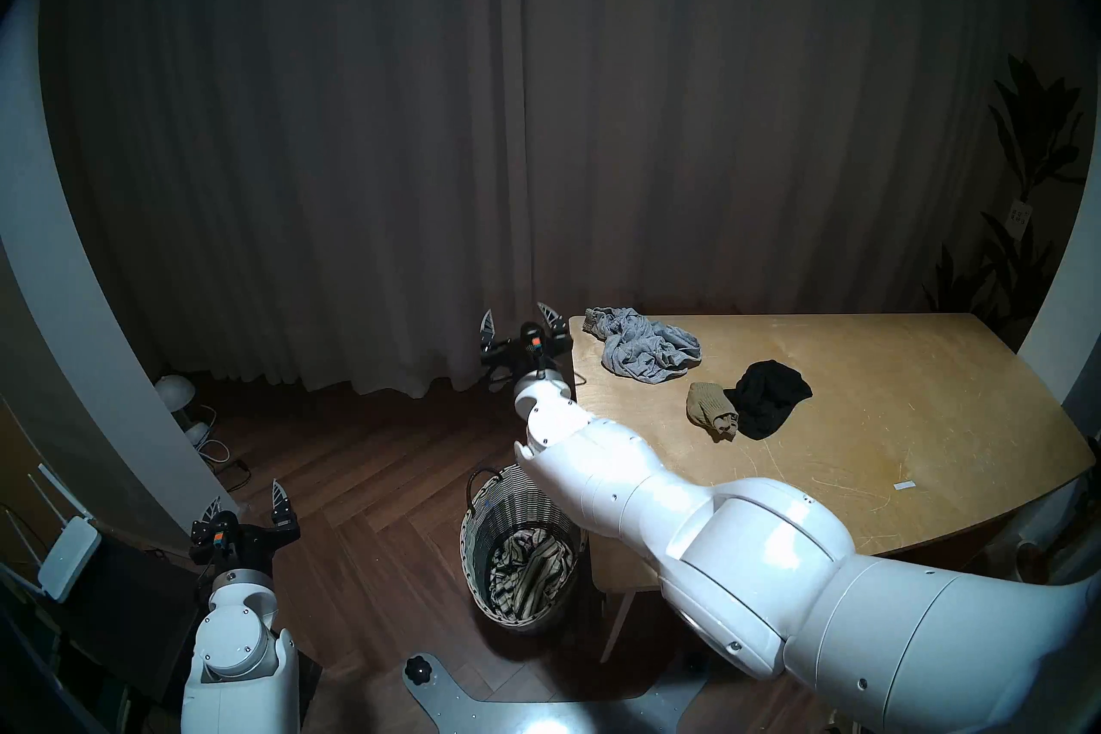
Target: Toss clothes into the laundry hamper
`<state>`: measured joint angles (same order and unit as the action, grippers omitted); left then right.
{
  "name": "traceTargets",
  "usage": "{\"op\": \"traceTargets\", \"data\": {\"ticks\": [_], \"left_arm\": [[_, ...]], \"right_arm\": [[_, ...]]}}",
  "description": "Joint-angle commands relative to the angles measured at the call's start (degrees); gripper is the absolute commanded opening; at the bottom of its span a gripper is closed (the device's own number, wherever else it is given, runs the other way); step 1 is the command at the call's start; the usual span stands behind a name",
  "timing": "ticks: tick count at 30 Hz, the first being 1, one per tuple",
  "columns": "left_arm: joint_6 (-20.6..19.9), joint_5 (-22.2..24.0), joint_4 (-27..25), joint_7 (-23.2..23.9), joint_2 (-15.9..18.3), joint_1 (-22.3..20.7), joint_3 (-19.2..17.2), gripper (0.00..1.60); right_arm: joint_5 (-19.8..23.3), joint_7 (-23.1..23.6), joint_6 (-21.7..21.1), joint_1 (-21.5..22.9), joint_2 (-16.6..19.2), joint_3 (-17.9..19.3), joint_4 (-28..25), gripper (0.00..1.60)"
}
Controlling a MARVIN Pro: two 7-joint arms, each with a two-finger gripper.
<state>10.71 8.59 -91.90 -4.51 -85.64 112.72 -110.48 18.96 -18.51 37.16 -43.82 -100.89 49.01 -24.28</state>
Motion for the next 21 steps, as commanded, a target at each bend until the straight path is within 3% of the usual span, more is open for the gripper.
{"op": "traceTargets", "data": {"ticks": [1,12,17,21], "left_arm": [[0.8,-0.1,-3.4,2.2,-0.7,-2.6,4.3,1.6],[1.9,-0.6,-9.5,5.9,-1.7,-7.4,12.8,1.6],[2.4,-0.8,-12.4,7.3,-2.1,-9.5,15.9,1.6],[2.4,-1.4,-15.2,9.3,-2.9,-11.5,20.6,1.6]], "right_arm": [[-0.7,-2.5,4.4,6.4,6.5,3.1,-5.4,1.6],[-1.6,-6.3,6.4,12.0,14.4,9.5,-6.1,1.6],[-2.1,-7.4,6.5,12.0,17.1,11.5,-5.3,1.6],[-2.8,-8.9,7.0,12.2,21.0,14.1,-4.6,1.6]]}}
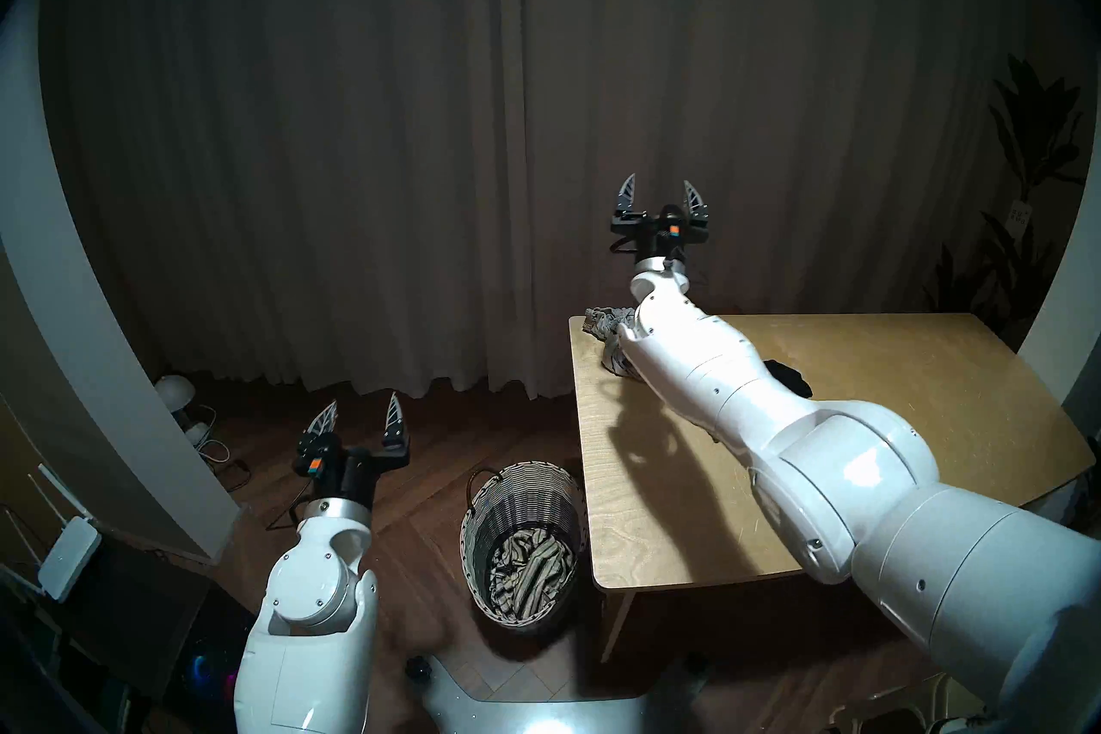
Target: Toss clothes into the laundry hamper
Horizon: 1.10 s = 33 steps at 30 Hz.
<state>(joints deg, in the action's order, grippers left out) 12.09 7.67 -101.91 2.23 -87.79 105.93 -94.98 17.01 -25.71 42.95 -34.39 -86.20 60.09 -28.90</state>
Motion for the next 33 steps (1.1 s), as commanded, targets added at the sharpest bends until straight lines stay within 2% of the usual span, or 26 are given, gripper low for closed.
{"op": "traceTargets", "data": {"ticks": [1,3,10,11,12,14,15,17,18,21,23,26,31,33], "left_arm": [[1.0,-0.5,-5.4,2.8,-0.8,-4.9,5.6,1.6],[0.9,-0.6,-5.8,3.2,-1.0,-5.3,6.7,1.6],[0.1,-1.4,-6.8,6.4,-1.5,-7.4,14.1,1.6],[0.1,-1.4,-6.8,6.4,-1.5,-7.4,14.1,1.6],[-0.3,-1.7,-6.7,7.4,-1.2,-7.9,16.3,1.6],[-0.4,-1.9,-6.5,7.8,-1.1,-7.9,17.0,1.6],[-0.9,-2.3,-5.8,8.7,-0.7,-8.2,19.2,1.6],[-1.1,-2.5,-5.4,9.1,-0.5,-8.3,20.0,1.6],[-1.7,-2.9,-4.6,10.0,-0.1,-8.7,22.0,1.6],[-2.9,-3.2,-3.4,11.3,0.5,-9.6,24.9,1.6],[-3.2,-3.2,-3.0,11.6,0.7,-9.8,25.6,1.6],[-5.0,-3.7,-1.0,13.3,1.7,-11.4,29.6,1.6],[-6.8,-4.3,1.8,14.6,2.0,-13.3,32.6,1.6],[-8.5,-4.8,4.7,15.0,1.5,-15.3,34.0,1.6]], "right_arm": [[-0.9,-1.8,1.2,2.8,6.1,3.4,0.2,1.6],[-1.1,-2.2,1.3,2.8,7.1,4.0,0.4,1.6],[-2.5,-3.8,2.1,2.5,12.5,7.3,1.4,1.6],[-2.5,-3.8,2.1,2.5,12.5,7.3,1.4,1.6],[-3.0,-4.2,2.3,2.1,14.0,8.0,1.7,1.6],[-3.2,-4.2,2.4,1.9,14.6,8.1,1.8,1.6],[-3.7,-4.5,2.6,1.4,16.3,8.6,2.0,1.6],[-3.9,-4.6,2.7,1.2,16.4,8.8,2.2,1.6],[-4.4,-4.7,3.0,0.8,17.7,9.1,2.3,1.6],[-5.2,-4.8,3.4,0.0,20.1,9.3,2.4,1.6],[-5.4,-4.8,3.4,-0.2,20.3,9.4,2.6,1.6],[-6.5,-4.6,4.1,-1.9,23.3,9.2,2.5,1.6],[-7.5,-4.2,4.8,-3.8,25.5,8.6,2.2,1.6],[-8.2,-3.5,5.5,-5.2,26.1,8.2,1.9,1.6]]}}
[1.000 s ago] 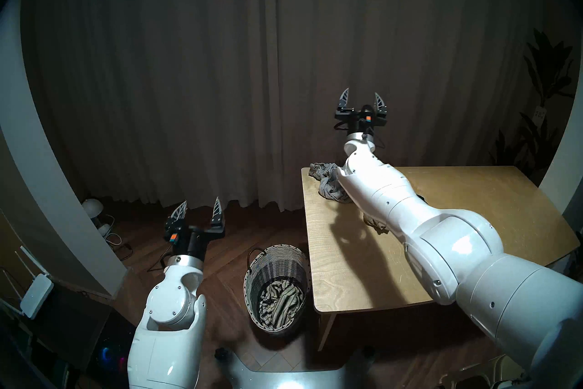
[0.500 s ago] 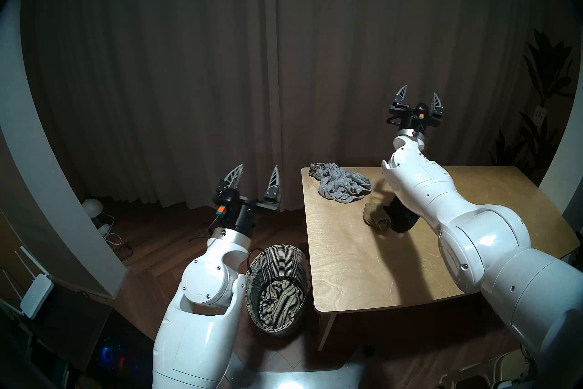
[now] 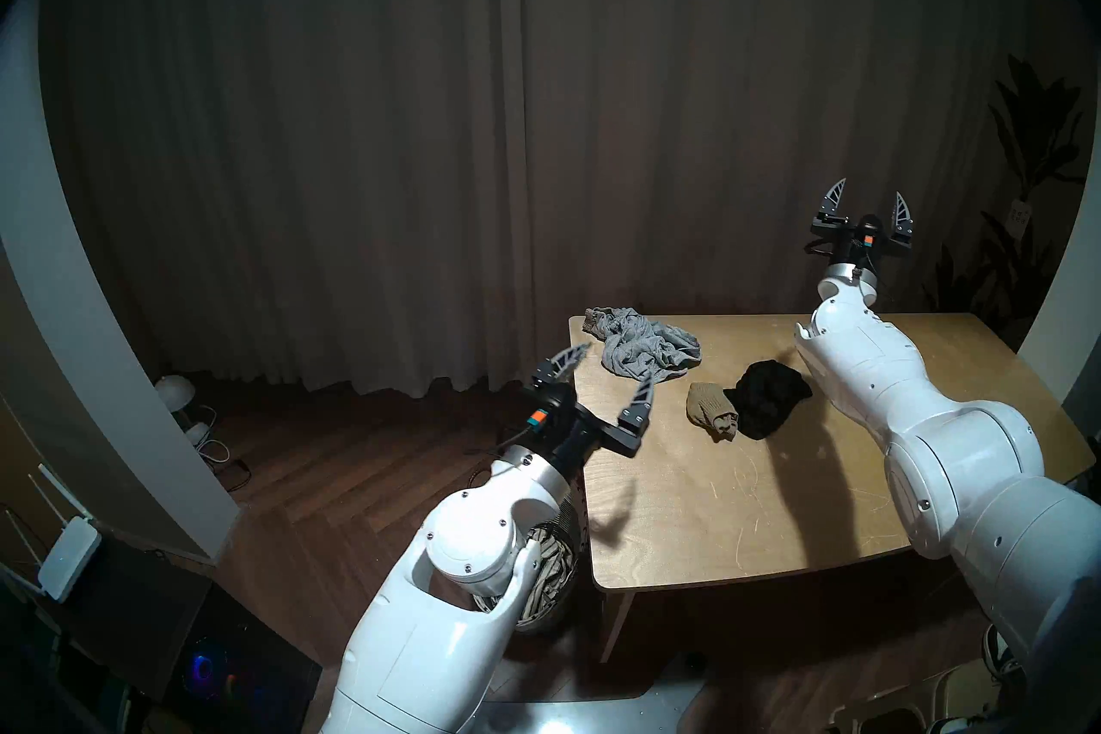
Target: Toss clothes into the laundry hamper
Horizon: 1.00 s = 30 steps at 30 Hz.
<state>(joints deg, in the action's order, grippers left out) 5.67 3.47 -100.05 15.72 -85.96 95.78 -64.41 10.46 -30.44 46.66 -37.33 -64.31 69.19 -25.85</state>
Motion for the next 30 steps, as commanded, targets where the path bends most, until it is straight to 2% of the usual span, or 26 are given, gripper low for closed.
{"op": "traceTargets", "data": {"ticks": [1,8,18,30], "left_arm": [[-2.7,-0.8,3.9,1.5,-0.7,-6.0,3.8,1.6],[-6.0,-2.1,9.1,2.2,-2.5,-10.1,5.7,1.6],[-9.4,-3.7,15.9,1.8,-5.0,-14.4,6.0,1.6],[-12.5,-5.0,21.9,1.1,-7.8,-19.5,6.3,1.6]], "right_arm": [[-1.9,1.5,2.1,-2.7,4.5,-1.1,-1.3,1.6],[-3.0,3.1,4.0,-4.4,6.6,-2.1,-2.4,1.6],[-3.7,5.6,6.1,-7.6,9.2,-3.1,-3.2,1.6],[-5.0,9.0,8.3,-11.5,9.9,-5.5,-5.2,1.6]]}}
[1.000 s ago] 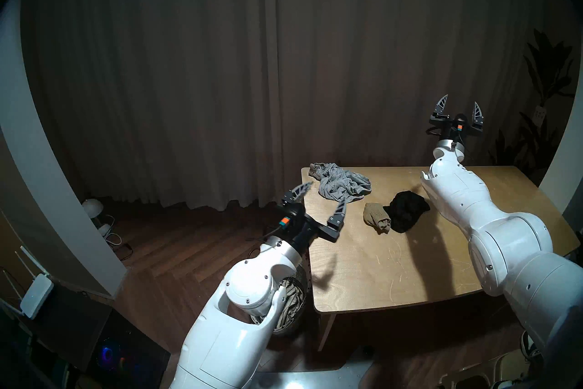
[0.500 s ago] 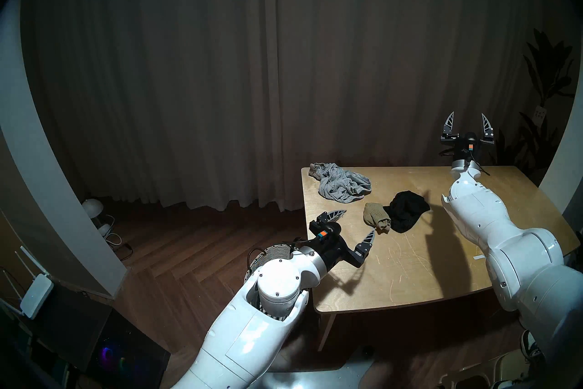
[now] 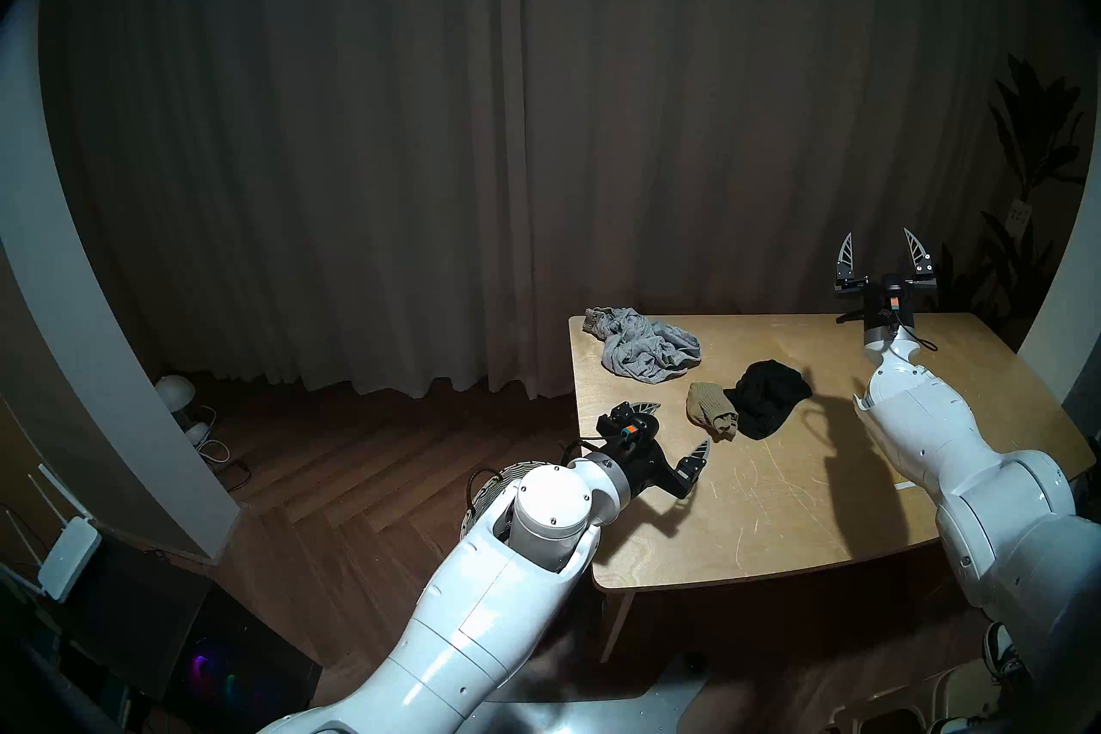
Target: Toss clothes into the laundry hamper
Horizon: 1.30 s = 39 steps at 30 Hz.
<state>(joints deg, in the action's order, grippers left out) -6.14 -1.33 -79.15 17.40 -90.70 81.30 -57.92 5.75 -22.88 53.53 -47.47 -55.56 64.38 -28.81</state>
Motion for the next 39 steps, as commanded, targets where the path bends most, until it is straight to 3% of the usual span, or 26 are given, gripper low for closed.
{"op": "traceTargets", "data": {"ticks": [1,11,26,39], "left_arm": [[-0.7,-0.2,1.0,-0.6,-3.0,-5.0,-0.2,1.6],[-3.0,-0.9,5.0,-2.0,-5.6,-9.5,-0.1,1.6],[-6.1,-1.7,12.0,-3.5,-8.7,-15.1,3.0,1.6],[-8.4,-2.1,19.3,-5.5,-11.4,-18.2,2.3,1.6]], "right_arm": [[-0.3,1.5,1.5,-1.4,1.1,-0.6,-2.2,1.6],[-1.2,4.1,1.5,-3.7,2.6,-2.2,-4.4,1.6],[-2.2,7.7,1.5,-6.6,5.1,-3.7,-8.9,1.6],[-1.9,10.5,1.5,-8.8,7.2,-3.5,-12.5,1.6]]}}
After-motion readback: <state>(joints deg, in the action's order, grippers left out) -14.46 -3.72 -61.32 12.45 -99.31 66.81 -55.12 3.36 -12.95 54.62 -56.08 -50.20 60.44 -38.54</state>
